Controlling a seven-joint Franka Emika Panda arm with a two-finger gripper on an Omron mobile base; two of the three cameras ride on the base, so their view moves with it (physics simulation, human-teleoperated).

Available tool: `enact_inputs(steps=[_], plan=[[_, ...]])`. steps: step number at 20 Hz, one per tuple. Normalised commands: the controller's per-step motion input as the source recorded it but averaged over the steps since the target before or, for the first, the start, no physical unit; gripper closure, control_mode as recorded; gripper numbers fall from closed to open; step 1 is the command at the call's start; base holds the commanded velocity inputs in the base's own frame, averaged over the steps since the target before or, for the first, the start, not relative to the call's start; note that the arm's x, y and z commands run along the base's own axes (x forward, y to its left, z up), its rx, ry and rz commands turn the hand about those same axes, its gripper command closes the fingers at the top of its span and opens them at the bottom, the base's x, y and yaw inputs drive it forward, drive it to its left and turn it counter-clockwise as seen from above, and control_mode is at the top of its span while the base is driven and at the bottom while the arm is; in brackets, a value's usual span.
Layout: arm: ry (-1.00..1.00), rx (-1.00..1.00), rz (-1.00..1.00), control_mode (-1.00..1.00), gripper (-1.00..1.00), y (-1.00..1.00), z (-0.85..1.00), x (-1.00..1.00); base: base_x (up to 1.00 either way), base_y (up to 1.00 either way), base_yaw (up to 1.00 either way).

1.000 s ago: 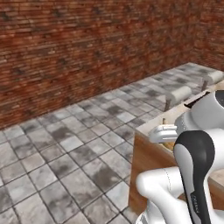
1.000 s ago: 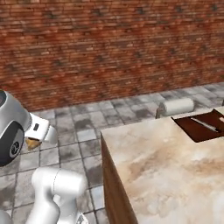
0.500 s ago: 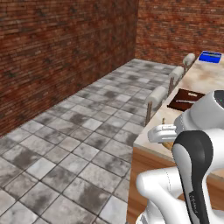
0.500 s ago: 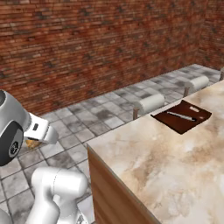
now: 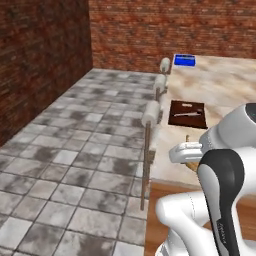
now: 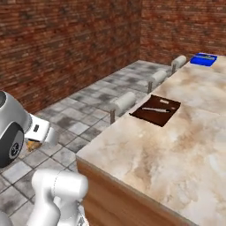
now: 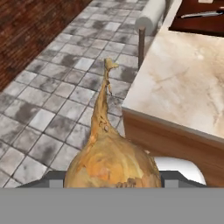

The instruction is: Gather the onion and eggplant from the fridge and place them on a tray on the dining counter. Then gather the chicken drumstick and steak from the fridge and place them on the other tray.

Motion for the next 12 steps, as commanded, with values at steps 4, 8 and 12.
enact_inputs(steps=[4,8,12], plan=[[0.00,0.00,0.00,1.00,1.00,0.00,0.00,0.00,0.99,0.83,-0.40],[0.00,0.00,0.00,1.00,1.00,0.00,0.00,0.00,0.95,1.00,-0.33],[0.00,0.00,0.00,1.00,1.00,0.00,0.00,0.00,0.95,1.00,-0.34]])
